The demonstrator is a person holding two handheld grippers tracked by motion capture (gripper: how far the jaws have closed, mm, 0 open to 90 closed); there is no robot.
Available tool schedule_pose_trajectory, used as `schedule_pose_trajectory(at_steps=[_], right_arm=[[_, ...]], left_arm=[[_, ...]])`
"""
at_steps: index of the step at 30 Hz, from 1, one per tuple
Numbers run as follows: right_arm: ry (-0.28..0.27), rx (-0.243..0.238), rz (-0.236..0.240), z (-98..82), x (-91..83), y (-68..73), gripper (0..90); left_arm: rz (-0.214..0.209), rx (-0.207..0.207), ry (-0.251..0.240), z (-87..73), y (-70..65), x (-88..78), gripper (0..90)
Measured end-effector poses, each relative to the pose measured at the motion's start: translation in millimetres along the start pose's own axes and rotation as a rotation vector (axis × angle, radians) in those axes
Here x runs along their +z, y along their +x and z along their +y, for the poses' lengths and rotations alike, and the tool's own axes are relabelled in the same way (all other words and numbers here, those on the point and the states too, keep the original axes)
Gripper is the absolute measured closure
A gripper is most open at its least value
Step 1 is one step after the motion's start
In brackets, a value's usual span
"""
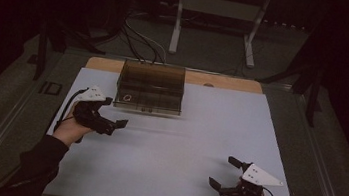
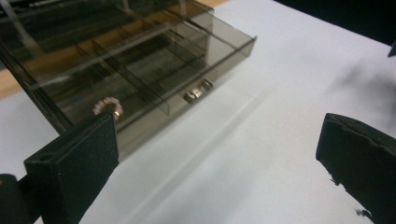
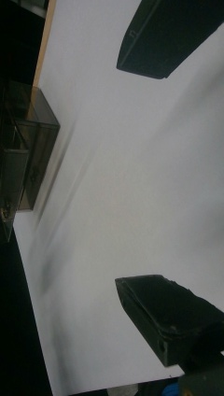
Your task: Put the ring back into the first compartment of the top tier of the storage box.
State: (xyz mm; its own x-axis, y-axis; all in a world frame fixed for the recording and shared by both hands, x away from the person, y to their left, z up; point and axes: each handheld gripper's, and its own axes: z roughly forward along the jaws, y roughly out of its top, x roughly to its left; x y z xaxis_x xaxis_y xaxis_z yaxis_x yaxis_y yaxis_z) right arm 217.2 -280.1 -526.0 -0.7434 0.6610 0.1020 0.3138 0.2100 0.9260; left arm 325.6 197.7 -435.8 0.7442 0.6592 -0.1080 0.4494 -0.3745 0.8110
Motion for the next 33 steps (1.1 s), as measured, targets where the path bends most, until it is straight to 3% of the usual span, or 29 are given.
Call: schedule_pose_trajectory(at_steps=[19,28,33], right_arm=[[0.006,-0.003,0.003,-0.3,1.0,0.9,0.0],[0.007,-0.003,0.005,-0.3,1.0,1.2,0.0],[0.008,-0.002,0.005,-0.5,1.1,1.1,0.0]], left_arm=[[-0.062,0.019,0.001,-46.1,-28.2,7.6,1.0],[-0.115,0.038,0.009,-73.4,-44.7,14.1,1.0],[-0.108,0.043,0.011,-86.6,-46.6,11.4,1.0]])
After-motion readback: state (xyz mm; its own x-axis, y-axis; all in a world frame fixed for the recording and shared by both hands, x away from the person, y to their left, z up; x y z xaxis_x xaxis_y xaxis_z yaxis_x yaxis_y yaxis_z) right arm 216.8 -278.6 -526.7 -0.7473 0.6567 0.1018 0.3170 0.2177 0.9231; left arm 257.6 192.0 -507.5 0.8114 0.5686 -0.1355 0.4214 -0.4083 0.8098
